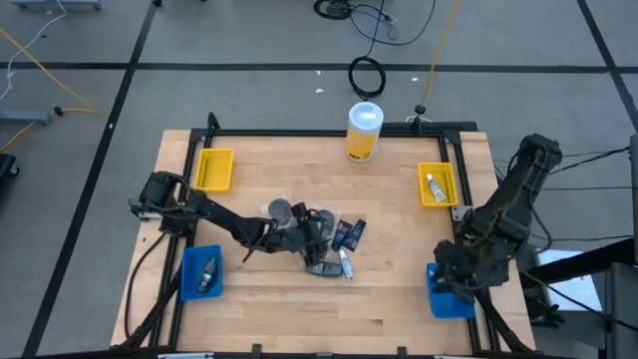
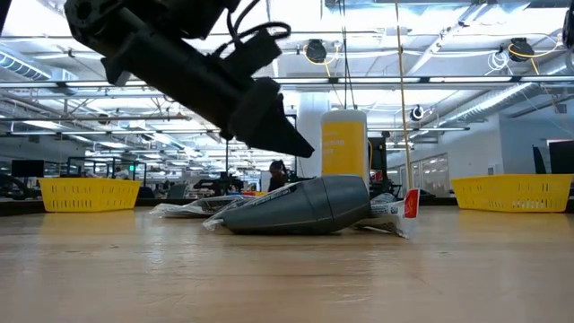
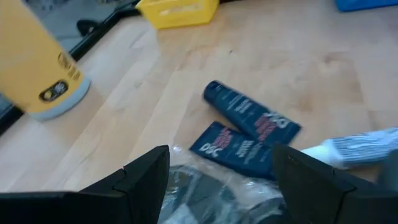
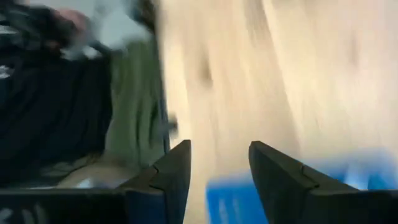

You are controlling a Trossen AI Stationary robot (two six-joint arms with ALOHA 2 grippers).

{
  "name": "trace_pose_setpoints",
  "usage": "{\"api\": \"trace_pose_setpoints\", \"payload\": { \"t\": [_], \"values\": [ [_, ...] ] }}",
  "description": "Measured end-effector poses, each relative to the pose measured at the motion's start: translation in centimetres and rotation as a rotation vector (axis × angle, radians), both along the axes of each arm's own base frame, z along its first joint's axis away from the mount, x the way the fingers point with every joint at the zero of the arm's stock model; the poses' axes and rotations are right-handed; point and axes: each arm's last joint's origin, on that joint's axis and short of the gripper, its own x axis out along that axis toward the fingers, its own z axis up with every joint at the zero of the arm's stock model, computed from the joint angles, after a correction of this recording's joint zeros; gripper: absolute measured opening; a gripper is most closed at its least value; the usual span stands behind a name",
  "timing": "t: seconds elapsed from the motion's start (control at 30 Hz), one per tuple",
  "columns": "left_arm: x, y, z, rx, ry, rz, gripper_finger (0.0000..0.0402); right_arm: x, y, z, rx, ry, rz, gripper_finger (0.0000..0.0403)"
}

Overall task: Pick & Place Travel size toiletries
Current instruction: Put the black hairbrush into the left yellow bin

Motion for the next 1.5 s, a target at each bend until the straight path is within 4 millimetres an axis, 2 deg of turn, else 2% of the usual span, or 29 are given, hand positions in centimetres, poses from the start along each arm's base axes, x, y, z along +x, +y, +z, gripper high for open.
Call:
{"api": "trace_pose_setpoints", "payload": {
  "t": [0.17,0.33,0.47,0.6,0.77,0.97,1.13,1.33,1.5],
  "values": [
    [-0.2,-1.4,0.2,0.068,0.006,-0.073,0.0278,2.2,0.0,1.1,-0.418,-0.480,0.002,0.0154],
    [-1.5,-3.5,0.6,0.162,0.080,-0.131,0.0278,5.4,0.0,-1.3,-0.634,-0.682,-0.041,0.0147],
    [-3.7,-5.3,1.7,0.250,0.151,-0.103,0.0278,6.8,-0.9,-5.6,-0.704,-0.712,-0.097,0.0146],
    [-5.8,-6.7,2.1,0.315,0.204,-0.043,0.0278,7.0,-2.4,-9.4,-0.700,-0.709,-0.176,0.0145],
    [-6.5,-6.9,0.7,0.277,0.265,0.001,0.0278,6.8,-3.8,-12.1,-0.667,-0.695,-0.257,0.0144],
    [-5.9,-5.9,-2.2,0.287,0.344,0.072,0.0278,7.5,-4.6,-12.8,-0.750,-0.685,-0.267,0.0140],
    [-5.2,-4.6,-4.6,0.332,0.406,0.132,0.0278,7.9,-5.0,-12.8,-0.744,-0.685,-0.251,0.0139],
    [-4.7,-3.6,-5.2,0.316,0.417,0.171,0.0269,8.1,-5.2,-12.8,-0.712,-0.693,-0.209,0.0139],
    [-4.6,-3.2,-5.0,0.311,0.433,0.156,0.0210,8.1,-5.3,-12.8,-0.689,-0.688,-0.225,0.0139]
  ]
}}
